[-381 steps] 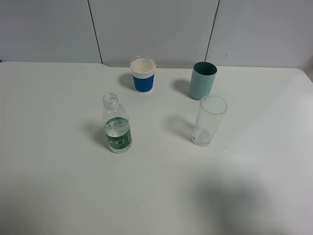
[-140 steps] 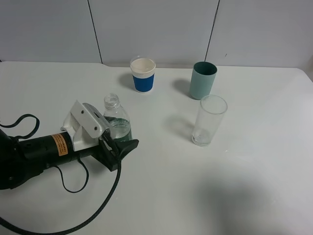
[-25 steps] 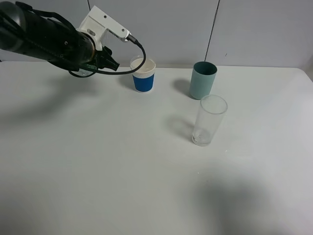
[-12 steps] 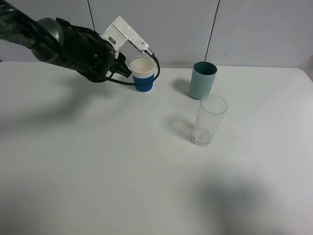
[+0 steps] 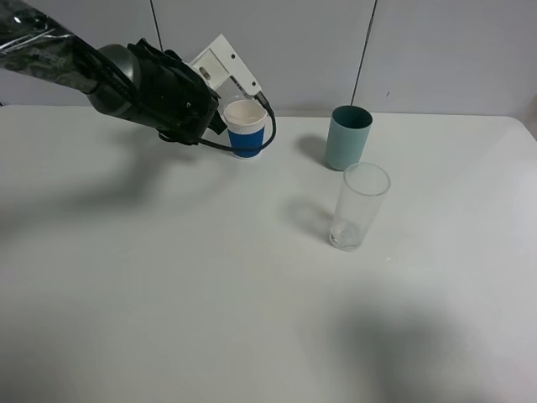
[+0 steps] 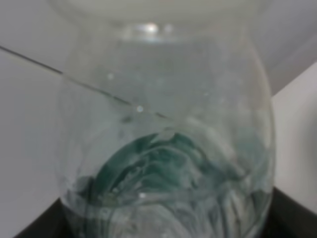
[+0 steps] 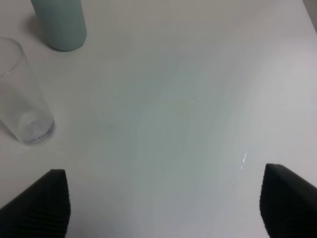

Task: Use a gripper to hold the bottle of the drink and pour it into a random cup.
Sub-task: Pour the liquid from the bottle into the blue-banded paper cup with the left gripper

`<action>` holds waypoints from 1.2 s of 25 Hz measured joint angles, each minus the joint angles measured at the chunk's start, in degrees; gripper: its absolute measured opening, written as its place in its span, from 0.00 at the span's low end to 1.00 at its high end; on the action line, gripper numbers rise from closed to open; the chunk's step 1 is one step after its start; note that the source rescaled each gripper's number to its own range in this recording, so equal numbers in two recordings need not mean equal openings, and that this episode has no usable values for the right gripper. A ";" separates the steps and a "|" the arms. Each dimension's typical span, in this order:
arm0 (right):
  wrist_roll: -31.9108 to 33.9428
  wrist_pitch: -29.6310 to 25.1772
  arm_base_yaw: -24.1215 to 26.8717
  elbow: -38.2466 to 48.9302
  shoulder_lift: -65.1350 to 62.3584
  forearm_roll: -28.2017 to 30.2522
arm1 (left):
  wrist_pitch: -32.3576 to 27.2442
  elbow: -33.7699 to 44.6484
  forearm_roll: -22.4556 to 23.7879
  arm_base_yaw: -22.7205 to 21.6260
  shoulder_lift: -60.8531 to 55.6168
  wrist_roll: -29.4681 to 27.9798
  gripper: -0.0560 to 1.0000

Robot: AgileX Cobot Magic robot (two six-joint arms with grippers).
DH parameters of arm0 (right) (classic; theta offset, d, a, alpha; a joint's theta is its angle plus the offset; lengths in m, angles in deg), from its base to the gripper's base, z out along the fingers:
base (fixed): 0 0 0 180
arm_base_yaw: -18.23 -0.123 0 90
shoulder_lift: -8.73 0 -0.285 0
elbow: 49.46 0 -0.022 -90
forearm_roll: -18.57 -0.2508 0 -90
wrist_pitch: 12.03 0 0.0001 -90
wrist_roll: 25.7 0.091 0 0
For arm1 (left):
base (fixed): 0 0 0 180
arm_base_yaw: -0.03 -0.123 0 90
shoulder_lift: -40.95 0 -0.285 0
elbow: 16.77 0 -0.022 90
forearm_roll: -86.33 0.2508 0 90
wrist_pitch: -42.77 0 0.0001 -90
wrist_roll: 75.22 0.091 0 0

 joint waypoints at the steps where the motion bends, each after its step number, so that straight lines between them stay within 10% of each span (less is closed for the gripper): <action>1: 0.00 0.00 0.00 0.00 0.00 0.00 | -0.60 -0.18 0.00 0.00 0.50 0.81 0.05; 30: 0.00 0.00 0.00 0.00 0.00 0.00 | -6.69 -2.70 -0.11 1.45 4.88 15.04 0.05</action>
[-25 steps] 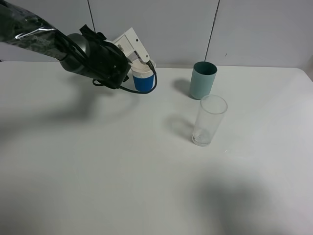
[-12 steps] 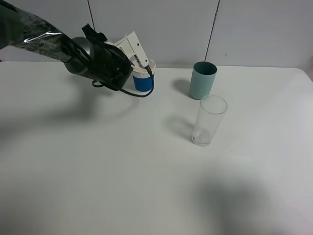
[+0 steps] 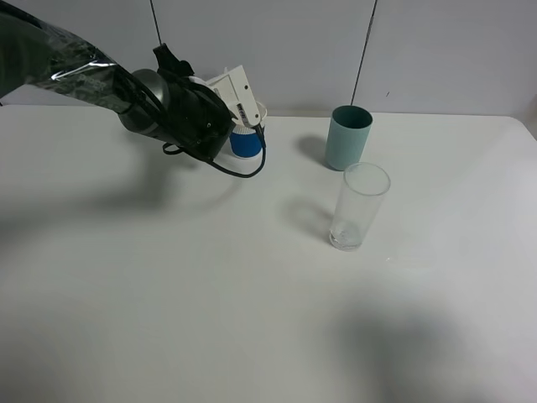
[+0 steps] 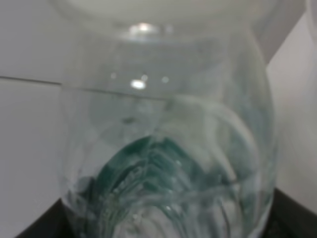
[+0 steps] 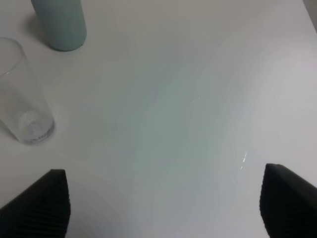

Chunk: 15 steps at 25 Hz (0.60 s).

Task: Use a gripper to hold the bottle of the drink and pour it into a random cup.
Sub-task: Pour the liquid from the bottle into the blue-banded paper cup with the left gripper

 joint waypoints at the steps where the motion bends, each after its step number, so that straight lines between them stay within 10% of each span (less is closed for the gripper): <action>1: 0.00 0.00 0.00 0.00 0.00 0.00 | -0.15 0.00 0.00 0.05 0.00 0.41 0.05; 15: 0.00 0.00 0.00 0.00 0.00 0.00 | -2.33 -2.73 -0.02 0.05 0.04 7.71 0.05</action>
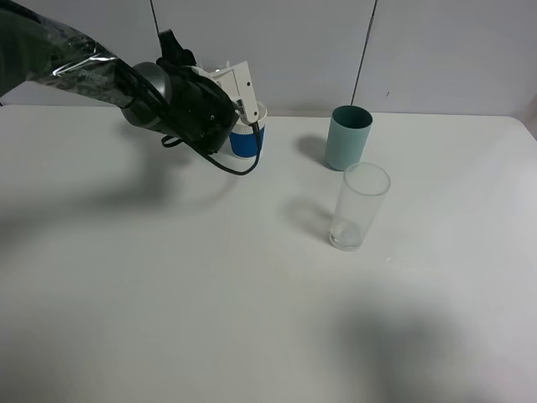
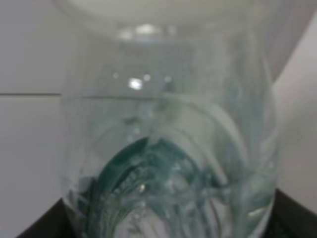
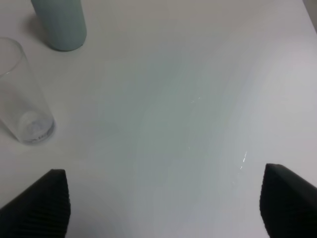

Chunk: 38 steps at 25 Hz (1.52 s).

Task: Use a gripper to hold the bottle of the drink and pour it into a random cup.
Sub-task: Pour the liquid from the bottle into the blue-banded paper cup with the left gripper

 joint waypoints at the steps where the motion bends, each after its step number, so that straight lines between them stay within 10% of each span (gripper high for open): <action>1: 0.00 0.00 0.00 0.00 0.00 0.00 | -0.19 -0.39 0.00 0.00 0.00 0.43 0.05; 38: 0.00 0.00 0.00 0.00 0.00 0.00 | -3.34 -0.98 0.00 0.00 0.00 11.06 0.05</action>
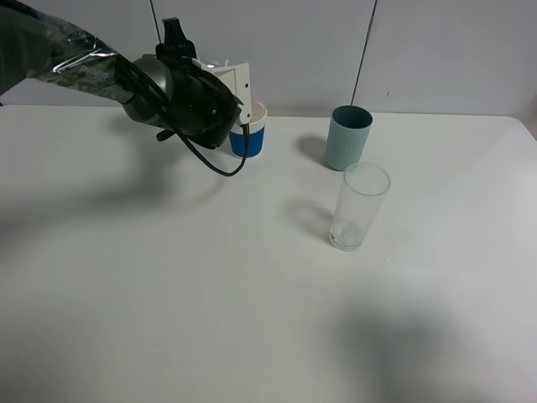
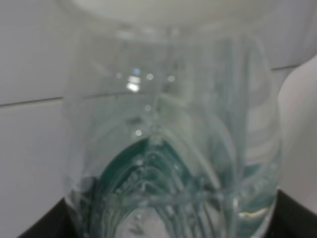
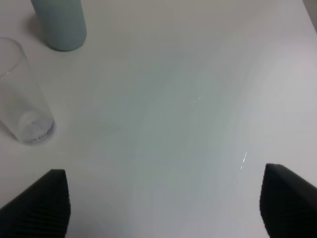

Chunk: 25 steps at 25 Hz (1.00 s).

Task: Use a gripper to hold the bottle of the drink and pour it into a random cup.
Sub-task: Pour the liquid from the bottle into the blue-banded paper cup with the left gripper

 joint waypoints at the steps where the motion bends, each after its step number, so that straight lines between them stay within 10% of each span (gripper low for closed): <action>1: 0.00 0.00 0.00 0.00 0.00 0.00 | -0.15 0.00 0.00 0.00 0.00 0.29 0.05; 25: 0.00 0.00 0.00 0.00 0.00 0.00 | -0.34 0.00 0.00 -0.17 0.00 1.99 0.05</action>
